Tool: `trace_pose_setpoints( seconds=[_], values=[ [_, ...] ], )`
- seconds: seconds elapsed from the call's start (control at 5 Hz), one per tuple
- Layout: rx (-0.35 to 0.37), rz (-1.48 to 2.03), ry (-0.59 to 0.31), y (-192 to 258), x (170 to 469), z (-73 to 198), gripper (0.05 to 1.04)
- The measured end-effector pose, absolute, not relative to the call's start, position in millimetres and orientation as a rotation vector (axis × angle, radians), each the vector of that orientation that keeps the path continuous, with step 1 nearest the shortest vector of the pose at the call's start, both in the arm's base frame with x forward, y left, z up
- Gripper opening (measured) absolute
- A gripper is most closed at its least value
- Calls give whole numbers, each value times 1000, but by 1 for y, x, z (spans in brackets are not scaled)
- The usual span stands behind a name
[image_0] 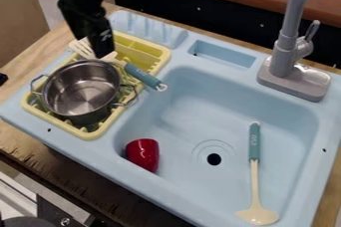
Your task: Move the silver pot to the top left side of the sink
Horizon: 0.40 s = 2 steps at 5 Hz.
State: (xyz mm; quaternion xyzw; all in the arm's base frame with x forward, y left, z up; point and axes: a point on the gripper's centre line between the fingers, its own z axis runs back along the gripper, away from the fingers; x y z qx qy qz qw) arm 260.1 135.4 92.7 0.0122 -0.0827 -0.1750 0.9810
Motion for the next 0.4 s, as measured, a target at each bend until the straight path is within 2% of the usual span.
trace_pose_setpoints(
  seconds=[0.2, 0.4],
  values=[
    [45, -414, -146, 145, 252, 91, 990],
    [66, -429, -163, 153, 253, 91, 990]
  ],
)
